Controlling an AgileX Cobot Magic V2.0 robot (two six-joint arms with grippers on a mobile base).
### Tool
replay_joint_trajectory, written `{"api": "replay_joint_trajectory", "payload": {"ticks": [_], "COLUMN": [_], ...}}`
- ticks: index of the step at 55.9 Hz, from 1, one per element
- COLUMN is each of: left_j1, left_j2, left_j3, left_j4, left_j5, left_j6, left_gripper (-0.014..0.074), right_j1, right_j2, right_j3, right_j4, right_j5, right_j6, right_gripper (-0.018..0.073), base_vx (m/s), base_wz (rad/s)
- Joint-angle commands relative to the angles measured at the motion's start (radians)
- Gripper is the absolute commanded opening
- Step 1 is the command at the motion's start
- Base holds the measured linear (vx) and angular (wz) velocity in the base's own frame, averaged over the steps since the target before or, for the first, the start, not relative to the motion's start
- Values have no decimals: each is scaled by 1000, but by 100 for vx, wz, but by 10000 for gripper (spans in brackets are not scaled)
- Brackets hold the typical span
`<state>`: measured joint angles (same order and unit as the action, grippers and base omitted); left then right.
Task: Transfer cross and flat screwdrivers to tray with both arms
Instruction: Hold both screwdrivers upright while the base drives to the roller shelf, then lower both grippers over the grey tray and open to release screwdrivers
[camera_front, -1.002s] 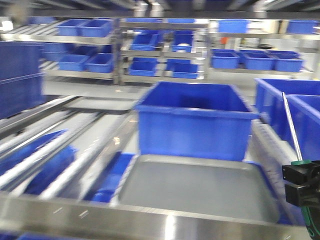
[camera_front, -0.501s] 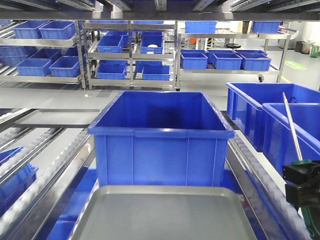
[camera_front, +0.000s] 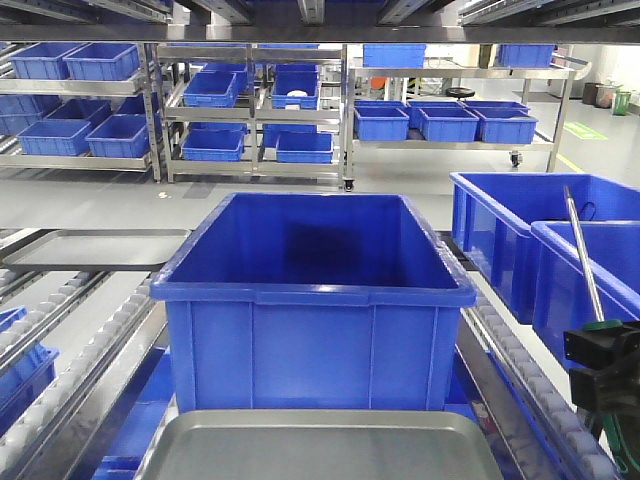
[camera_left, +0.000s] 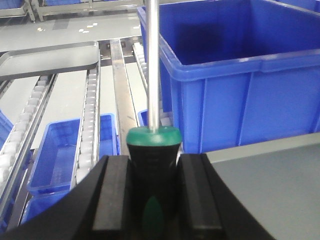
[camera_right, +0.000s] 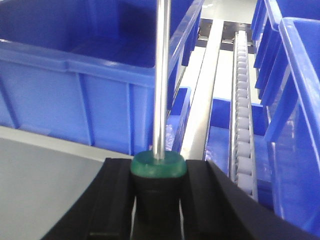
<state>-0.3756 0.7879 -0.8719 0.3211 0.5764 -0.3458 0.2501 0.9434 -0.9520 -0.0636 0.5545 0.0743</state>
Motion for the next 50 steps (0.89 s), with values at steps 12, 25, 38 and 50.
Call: {"api": "replay_joint_trajectory", "payload": {"ticks": [12,25,38,50], "left_j1": [0,0,0,-20], "left_j2": [-9,-9,-9,41], "left_j3": [-30,-30,-30,-30], "left_j4": [15,15,11,-147], "left_j5": [-89,-90,-97,-240], "left_j6": [-11,-11,-11,15], "left_gripper": [0,0,0,0], "right_j1": [1,1,1,1], "right_j2": [-11,-3,-3,7], "right_j3": [-33,-33,-33,-33], "right_j4": [-10,-9,-9,24], "right_j5": [-88,-144,-142,-153], "right_j6": [-3,-3,-3,-3], "right_gripper": [-8,-8,-8,-8], "base_vx": [4,0,0,0], "base_wz": [-2,-1,0,0]}}
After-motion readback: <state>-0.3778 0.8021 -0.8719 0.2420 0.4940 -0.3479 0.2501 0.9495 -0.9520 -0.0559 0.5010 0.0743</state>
